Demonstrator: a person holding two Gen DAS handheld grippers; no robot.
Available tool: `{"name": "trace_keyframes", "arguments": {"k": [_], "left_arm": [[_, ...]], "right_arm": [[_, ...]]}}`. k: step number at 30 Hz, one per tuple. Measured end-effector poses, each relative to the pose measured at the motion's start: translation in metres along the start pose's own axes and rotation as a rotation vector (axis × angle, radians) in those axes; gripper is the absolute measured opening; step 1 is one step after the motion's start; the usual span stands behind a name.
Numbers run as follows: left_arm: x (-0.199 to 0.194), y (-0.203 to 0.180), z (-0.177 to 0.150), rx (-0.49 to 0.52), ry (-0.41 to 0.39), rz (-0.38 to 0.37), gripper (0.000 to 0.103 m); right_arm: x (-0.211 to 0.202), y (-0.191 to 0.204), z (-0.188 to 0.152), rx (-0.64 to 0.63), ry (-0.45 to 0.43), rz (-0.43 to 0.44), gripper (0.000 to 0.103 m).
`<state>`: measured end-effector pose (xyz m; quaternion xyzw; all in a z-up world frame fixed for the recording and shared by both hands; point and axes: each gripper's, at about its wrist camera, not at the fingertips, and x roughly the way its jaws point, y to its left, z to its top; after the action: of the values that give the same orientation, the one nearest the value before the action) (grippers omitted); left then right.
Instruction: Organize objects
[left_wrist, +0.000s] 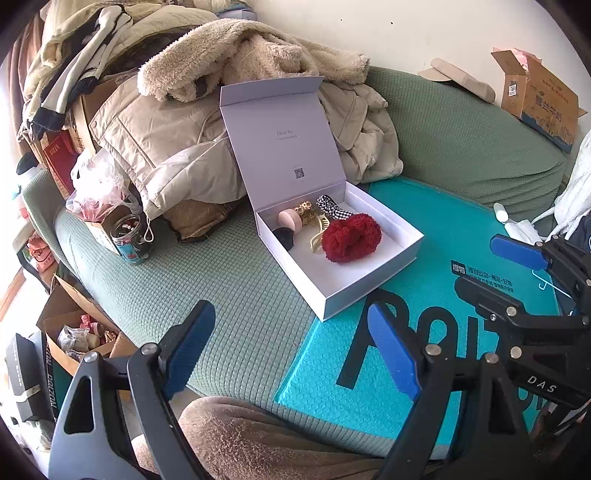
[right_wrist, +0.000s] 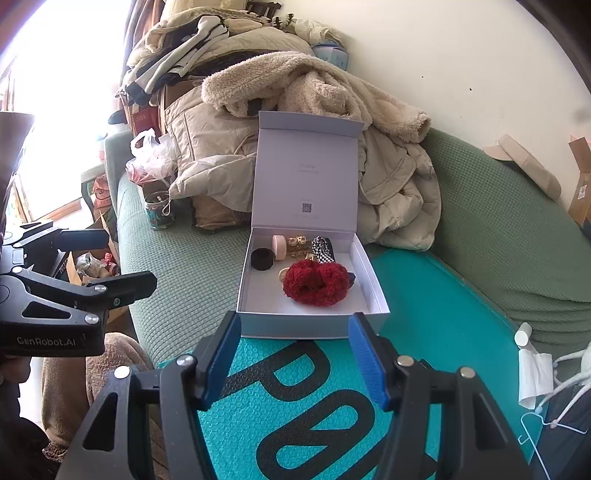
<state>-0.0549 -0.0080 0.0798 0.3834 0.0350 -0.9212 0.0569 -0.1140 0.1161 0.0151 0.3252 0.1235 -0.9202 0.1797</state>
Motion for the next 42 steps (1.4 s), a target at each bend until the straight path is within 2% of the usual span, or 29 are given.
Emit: {"name": "trace_keyframes", "arguments": {"k": [18, 42], "left_arm": [[-0.011, 0.003, 0.001, -0.003, 0.009, 0.032, 0.084], [-0.018, 0.002, -0.004, -0.018, 0.013, 0.032, 0.084]], "right_arm": [[-0.005, 0.003, 0.002, -0.012, 0.004, 0.0, 0.061], [-0.007, 0.005, -0.001, -0.021, 0.007, -0.001, 0.061]]}}
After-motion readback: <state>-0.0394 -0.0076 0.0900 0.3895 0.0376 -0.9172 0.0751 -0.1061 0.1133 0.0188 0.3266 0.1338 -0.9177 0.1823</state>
